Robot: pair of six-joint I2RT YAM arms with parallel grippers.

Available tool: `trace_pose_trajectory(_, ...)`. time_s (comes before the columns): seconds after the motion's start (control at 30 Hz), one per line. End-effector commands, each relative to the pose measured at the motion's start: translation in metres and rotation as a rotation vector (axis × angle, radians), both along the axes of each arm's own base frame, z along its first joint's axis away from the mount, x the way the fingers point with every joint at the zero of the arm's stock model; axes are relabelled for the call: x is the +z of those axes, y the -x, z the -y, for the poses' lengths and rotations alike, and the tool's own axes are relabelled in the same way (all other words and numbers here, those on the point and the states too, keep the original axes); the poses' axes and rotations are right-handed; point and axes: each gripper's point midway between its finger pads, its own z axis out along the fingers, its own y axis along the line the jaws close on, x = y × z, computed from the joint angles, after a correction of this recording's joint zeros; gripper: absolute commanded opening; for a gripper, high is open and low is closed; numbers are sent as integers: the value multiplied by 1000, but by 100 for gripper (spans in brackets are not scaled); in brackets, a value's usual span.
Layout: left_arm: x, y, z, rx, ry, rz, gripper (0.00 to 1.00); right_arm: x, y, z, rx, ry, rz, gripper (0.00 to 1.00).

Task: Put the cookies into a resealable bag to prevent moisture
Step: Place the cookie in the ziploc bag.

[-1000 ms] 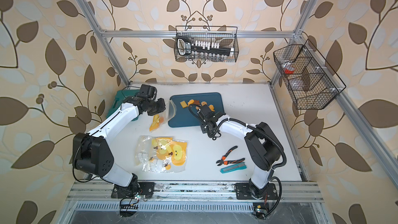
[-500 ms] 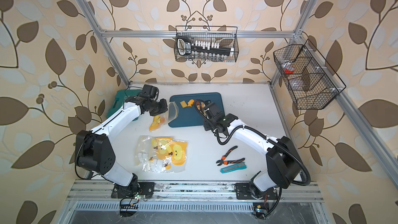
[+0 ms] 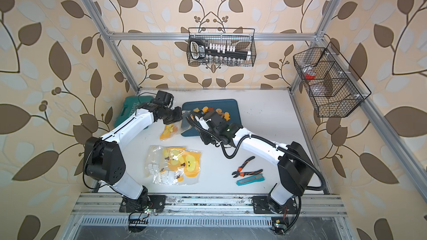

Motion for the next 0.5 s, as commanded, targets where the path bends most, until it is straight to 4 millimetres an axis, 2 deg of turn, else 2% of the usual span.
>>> trace_pose_trajectory(0.0, 16, -5, 11, -44, 21, 45, 0, 2, -8, -12, 36, 29, 13, 25)
trace_pose_trajectory(0.1, 17, -4, 12, -46, 21, 47, 0, -9, -11, -20, 59, 78, -1, 25)
trace_pose_trajectory(0.23, 16, -5, 13, -50, 23, 44, 0, -13, -8, -35, 117, 92, -2, 27)
trace_pose_trajectory(0.4, 15, -5, 13, -49, 19, 42, 0, -1, -7, -37, 114, 56, 30, 52)
trace_pose_trajectory(0.47, 14, -4, 12, -45, 13, 41, 0, 1, -8, -30, 84, 59, 46, 55)
